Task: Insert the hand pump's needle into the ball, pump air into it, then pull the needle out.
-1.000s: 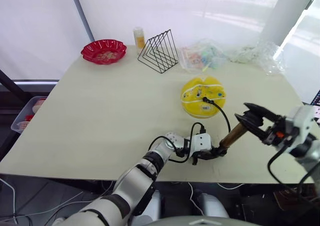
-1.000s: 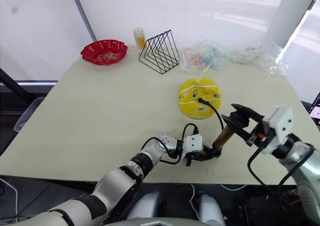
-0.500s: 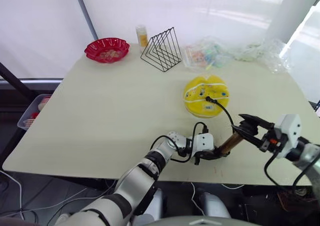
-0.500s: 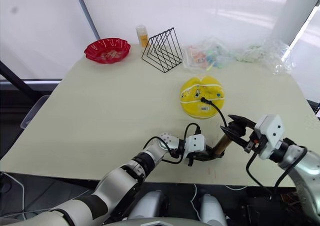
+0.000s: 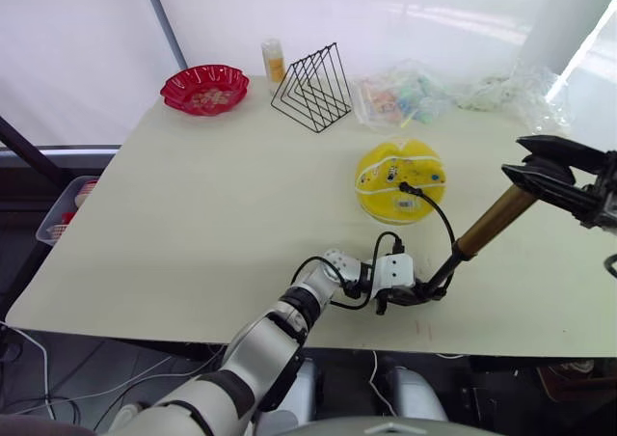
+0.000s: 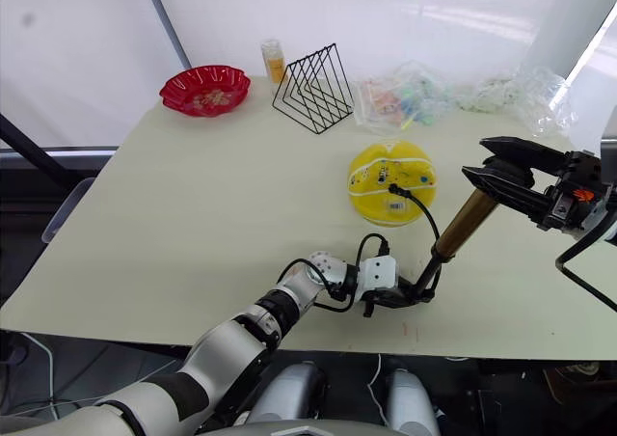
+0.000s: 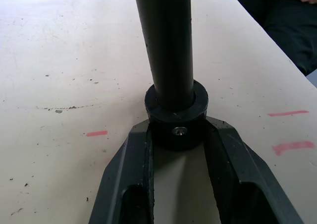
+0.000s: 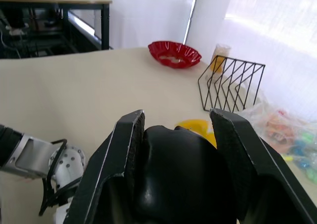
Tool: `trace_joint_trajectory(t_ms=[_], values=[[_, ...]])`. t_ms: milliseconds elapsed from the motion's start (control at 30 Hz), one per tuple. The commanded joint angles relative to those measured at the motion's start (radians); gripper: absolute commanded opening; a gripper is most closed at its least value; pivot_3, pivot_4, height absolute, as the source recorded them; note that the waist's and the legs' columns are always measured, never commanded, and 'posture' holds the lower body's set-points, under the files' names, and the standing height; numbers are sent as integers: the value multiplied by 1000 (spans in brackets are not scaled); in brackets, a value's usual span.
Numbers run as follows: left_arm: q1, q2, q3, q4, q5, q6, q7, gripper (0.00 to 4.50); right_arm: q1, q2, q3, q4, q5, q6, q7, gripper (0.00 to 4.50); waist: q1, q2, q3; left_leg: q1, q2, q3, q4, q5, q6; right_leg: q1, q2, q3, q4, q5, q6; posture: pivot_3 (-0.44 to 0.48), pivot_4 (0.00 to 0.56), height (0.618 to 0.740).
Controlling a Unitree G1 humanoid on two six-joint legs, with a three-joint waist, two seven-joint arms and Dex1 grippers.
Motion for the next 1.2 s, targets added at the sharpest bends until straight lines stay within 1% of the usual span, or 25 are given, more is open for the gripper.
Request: trace_joint_trajectory(t_ms=[33, 100, 133, 233, 333, 400, 433, 500, 567, 667, 733, 767, 833, 867, 900, 1000, 1067, 1167, 1200], values=[[53, 46, -44, 93, 76, 51, 14, 998, 102, 102, 6, -39, -142, -96, 6, 1605, 2, -3, -2, 0, 0, 0, 0, 0, 0, 0, 0, 0, 0, 0, 0, 0, 150, 737], [54, 47, -45, 92, 76, 50, 14, 998, 144, 150, 68, -30, -209, -131, 7, 1605, -1, -7, -6, 1, 0, -1, 0, 0, 0, 1, 1, -1, 0, 0, 0, 0, 150, 737], [54, 48, -46, 91, 76, 50, 14, 998, 170, 174, 107, -15, -265, -166, 12, 1605, -3, -11, -10, 2, 0, 0, 0, 0, 0, 1, 1, 0, 0, 0, 0, 0, 150, 737], [55, 51, -46, 90, 77, 48, 14, 998, 210, 223, 177, 22, -356, -237, 26, 1605, -4, -15, -13, 7, 1, -1, 0, 0, 0, 5, 1, 0, 0, -1, -1, 0, 150, 737], [54, 54, -45, 88, 77, 46, 15, 998, 281, 321, 329, 136, -499, -363, 43, 1605, -5, -22, -18, 10, 2, -1, 0, 0, 0, 7, 2, 0, 1, -3, -4, 0, 150, 737], [55, 55, -44, 86, 78, 45, 15, 998, 297, 384, 394, 215, -571, -446, 37, 1605, -7, -26, -22, 13, 3, -1, -2, 0, -1, 10, 3, -1, 1, -3, -4, 0, 150, 737], [55, 56, -44, 85, 78, 45, 15, 998, 299, 405, 420, 254, -613, -491, 36, 1604, -8, -25, -22, 14, 3, -1, -2, 0, -1, 10, 3, 0, 0, -3, -4, 0, 150, 737], [56, 57, -43, 83, 77, 46, 12, 998, 294, 440, 462, 298, -661, -549, 25, 1604, -12, -26, -24, 15, 3, 0, -2, 0, -1, 11, 3, 1, 1, -3, -4, 0, 150, 737], [56, 57, -43, 82, 76, 46, 10, 998, 285, 465, 479, 314, -671, -575, 15, 1604, -14, -26, -25, 16, 4, 0, -2, 0, -1, 11, 3, 1, 1, -3, -4, 0, 150, 737], [56, 58, -43, 82, 76, 46, 9, 998, 277, 465, 491, 321, -689, -601, 20, 1604, -16, -24, -27, 16, 4, 0, -2, 0, -1, 11, 3, 2, 1, -3, -4, 0, 150, 737], [56, 60, -44, 82, 77, 46, 7, 998, 239, 420, 424, 227, -596, -537, 18, 1604, -17, -22, -26, 16, 4, 0, -2, 0, -1, 11, 3, 1, 1, -3, -4, 0, 150, 737], [56, 62, -43, 82, 77, 46, 7, 998, 216, 389, 380, 177, -536, -496, 15, 1604, -16, -17, -23, 16, 4, 0, -2, 0, -1, 11, 3, 1, 1, -3, -4, 0, 150, 737], [55, 63, -43, 83, 77, 47, 7, 998, 182, 329, 309, 105, -440, -422, 9, 1604, -16, -14, -19, 15, 3, 1, -1, 0, -1, 10, 2, 3, 1, -3, -4, 0, 150, 737], [55, 63, -43, 83, 77, 47, 7, 998, 169, 303, 281, 81, -400, -389, 6, 1604, -14, -9, -16, 14, 3, 1, -1, 0, -1, 10, 2, 2, 1, -3, -4, 0, 150, 737], [55, 63, -44, 83, 76, 48, 6, 998, 153, 277, 247, 59, -358, -355, -1, 1603, -12, -7, -16, 12, 3, 1, -1, 0, -1, 8, 2, 3, 1, -3, -4, 0, 150, 737], [54, 64, -44, 82, 74, 49, 5, 998, 108, 198, 143, 18, -253, -263, -9, 1603, -6, -2, -13, 5, 3, 1, -1, 0, 0, 2, 2, 1, 1, -2, -3, 0, 150, 737], [53, 65, -43, 83, 74, 49, 2, 998, 77, 150, 65, 11, -184, -208, -12, 1603, -3, -2, -12, 1, 2, 1, -1, 0, 0, -2, 2, 2, 1, 0, -1, 0, 150, 737], [52, 65, -42, 84, 73, 50, 1, 998, 51, 100, -4, 10, -136, -154, -2, 1603, -1, -3, -10, 0, 1, 1, -1, 0, 0, -2, 1, 2, 1, 0, 0, 0, 150, 737], [52, 65, -43, 85, 73, 49, 0, 998, 23, 61, -50, 13, -87, -115, -12, 1603, -2, -3, -9, 0, 1, 1, -1, 0, 0, -2, 1, 1, 1, 0, 0, 0, 150, 737]])
